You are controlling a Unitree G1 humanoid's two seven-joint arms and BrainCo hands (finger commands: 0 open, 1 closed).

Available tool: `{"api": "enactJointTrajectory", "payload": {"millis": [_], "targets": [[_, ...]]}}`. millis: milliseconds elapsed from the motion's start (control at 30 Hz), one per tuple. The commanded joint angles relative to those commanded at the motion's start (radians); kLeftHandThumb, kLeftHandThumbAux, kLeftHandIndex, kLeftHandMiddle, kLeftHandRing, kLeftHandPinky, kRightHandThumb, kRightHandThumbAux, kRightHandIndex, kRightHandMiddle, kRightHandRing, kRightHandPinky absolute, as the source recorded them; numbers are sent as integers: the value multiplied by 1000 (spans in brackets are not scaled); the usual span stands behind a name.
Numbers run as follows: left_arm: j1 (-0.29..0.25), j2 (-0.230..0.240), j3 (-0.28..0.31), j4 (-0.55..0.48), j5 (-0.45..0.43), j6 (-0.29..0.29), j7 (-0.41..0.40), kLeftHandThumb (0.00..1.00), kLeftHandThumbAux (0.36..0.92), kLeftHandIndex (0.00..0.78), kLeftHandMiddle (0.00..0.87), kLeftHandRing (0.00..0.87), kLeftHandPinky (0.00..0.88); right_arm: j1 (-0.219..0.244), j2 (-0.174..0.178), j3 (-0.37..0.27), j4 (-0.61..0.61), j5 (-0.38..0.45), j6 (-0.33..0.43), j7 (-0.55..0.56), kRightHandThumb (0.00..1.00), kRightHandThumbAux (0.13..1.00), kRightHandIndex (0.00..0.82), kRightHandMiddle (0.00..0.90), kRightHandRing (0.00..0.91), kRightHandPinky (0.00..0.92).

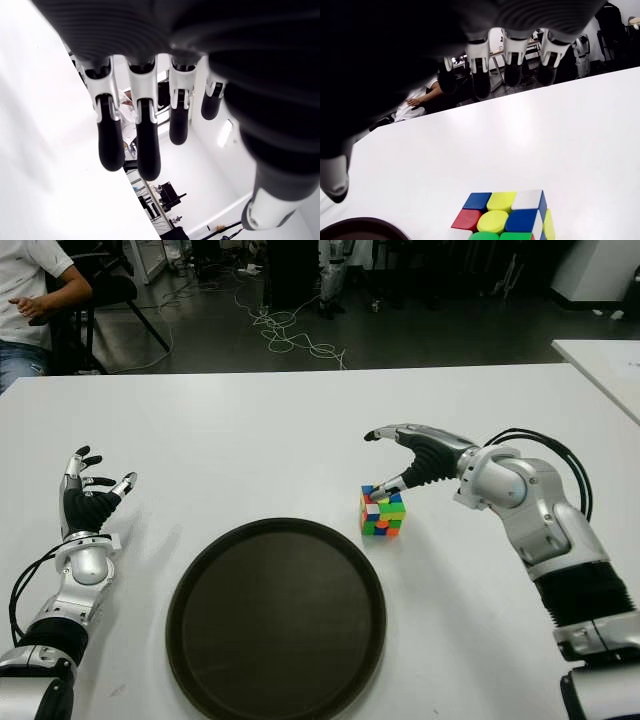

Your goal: Pick up the Rubik's Cube and put it in the plate

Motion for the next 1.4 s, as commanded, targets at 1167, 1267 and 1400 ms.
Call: {"api": "enactJointTrajectory", "payload": {"millis": [1167,1267,1400], "targets": [[7,-2,5,-8,-6,-18,-15,28,694,0,531,690,701,0,53,56,55,-64,11,-57,0,473,0,0,0,0],[7,-2,5,-5,-6,-19,-13,40,691,0,564,686,694,-9,56,65,81,-75,-2,-70,0,480,0,0,0,0],[5,-1,5,-2,-5,-19,-11,51,684,0,604,702,713,-15,56,75,98,-93,-22,-89,0,481,0,0,0,0]]}}
